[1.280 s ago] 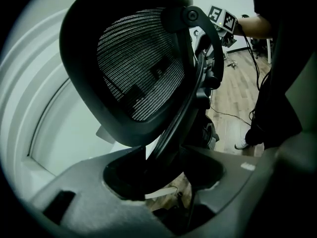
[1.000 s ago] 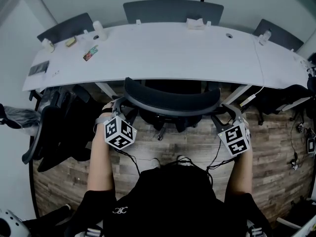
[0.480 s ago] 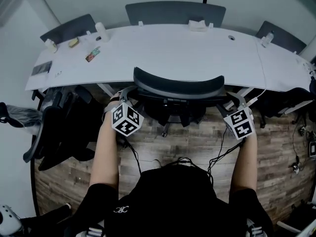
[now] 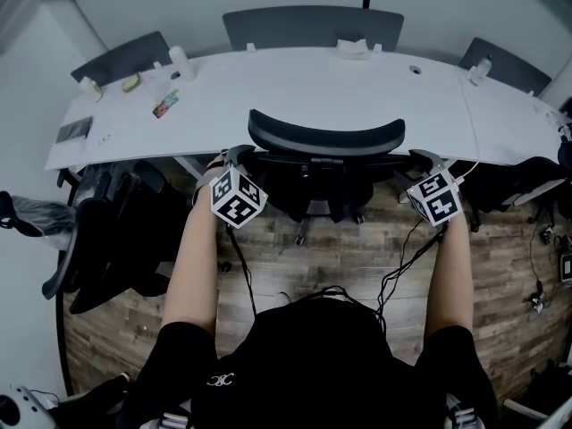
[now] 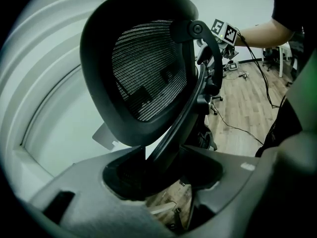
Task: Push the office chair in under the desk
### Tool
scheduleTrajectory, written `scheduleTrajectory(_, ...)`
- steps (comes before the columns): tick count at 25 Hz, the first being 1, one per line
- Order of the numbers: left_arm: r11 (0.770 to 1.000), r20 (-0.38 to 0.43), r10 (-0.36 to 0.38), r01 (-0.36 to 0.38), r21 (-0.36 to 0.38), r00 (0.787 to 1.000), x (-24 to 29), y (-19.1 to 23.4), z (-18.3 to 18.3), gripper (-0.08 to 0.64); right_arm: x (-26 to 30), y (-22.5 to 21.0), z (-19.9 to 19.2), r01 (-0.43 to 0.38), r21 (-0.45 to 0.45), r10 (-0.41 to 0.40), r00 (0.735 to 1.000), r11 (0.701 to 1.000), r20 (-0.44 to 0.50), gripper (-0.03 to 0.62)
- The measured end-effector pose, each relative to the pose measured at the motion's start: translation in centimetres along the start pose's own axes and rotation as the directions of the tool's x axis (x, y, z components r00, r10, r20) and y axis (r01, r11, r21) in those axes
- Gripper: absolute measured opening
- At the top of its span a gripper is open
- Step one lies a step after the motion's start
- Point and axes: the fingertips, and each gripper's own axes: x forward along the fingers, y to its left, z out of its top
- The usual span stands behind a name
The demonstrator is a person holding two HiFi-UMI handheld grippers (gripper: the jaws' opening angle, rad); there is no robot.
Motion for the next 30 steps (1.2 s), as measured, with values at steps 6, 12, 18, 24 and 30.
scheduleTrajectory(6, 1.000, -0.008, 0.002, -0.002, -0.014, 1.000, 1.7, 0.9, 1.0, 0.210, 1.5, -2.6, 0.0, 0.052, 0.019, -0.052, 0.999, 0.998, 0.001, 0.238)
scheduleTrajectory(12, 1.000, -0.015, 0.011, -0.011, -0.016, 1.000, 3.9, 2.2, 2.1, 0.206, 3.3, -5.2, 0.4, 0.164, 0.035, -0.163, 0.986, 0.986, -0.019, 0.217)
scheduleTrajectory(18, 1.000, -0.073, -0.018, 0.017, -0.014, 0.997, 5.2, 4.1, 1.7, 0.212, 4.2, -5.0, 1.4, 0.141, -0.006, -0.141, 0.989, 0.990, -0.045, 0.211)
scheduleTrajectory(24, 1.000, -0.051, -0.010, 0.010, -0.010, 0.999, 5.3, 4.0, 1.8, 0.212, 4.3, -5.2, 1.4, 0.123, 0.001, -0.122, 0.991, 0.992, -0.054, 0.218)
scheduleTrajectory(30, 1.000, -0.048, -0.012, 0.011, -0.024, 0.999, 5.3, 3.9, 1.8, 0.215, 4.4, -5.5, 1.1, 0.091, 0.050, -0.089, 0.995, 0.995, -0.052, 0.243)
